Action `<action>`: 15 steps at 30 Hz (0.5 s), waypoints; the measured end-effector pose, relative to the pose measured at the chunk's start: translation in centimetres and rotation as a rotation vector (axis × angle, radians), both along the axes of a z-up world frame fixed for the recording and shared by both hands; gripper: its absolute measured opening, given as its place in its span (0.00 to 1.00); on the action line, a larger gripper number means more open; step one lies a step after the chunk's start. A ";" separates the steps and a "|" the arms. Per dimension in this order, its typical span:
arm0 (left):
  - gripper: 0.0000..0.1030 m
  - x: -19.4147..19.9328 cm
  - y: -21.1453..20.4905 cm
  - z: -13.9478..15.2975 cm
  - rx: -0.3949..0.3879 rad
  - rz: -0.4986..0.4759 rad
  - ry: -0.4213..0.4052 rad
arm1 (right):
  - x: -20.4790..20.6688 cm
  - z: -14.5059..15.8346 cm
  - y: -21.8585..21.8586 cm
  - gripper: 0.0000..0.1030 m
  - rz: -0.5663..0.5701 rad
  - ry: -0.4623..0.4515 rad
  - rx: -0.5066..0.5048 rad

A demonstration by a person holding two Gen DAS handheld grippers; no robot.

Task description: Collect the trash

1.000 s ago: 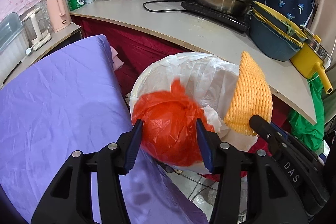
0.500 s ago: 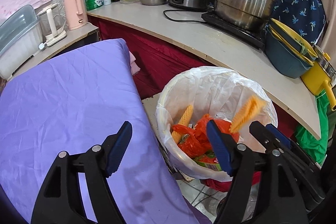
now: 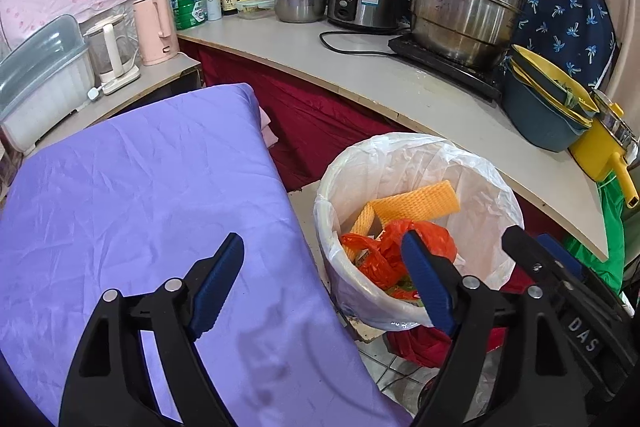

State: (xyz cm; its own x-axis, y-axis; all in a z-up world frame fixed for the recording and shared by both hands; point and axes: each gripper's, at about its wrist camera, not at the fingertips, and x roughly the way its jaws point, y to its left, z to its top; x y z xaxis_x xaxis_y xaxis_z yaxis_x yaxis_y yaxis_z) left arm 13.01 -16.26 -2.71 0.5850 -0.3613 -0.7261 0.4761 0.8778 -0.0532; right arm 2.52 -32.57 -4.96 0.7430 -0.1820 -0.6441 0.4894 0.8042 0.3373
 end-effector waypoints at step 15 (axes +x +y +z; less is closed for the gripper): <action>0.87 -3.3 3.1 1.3 0.025 0.032 -0.054 | -4.1 2.6 3.5 0.81 -0.012 0.011 -0.075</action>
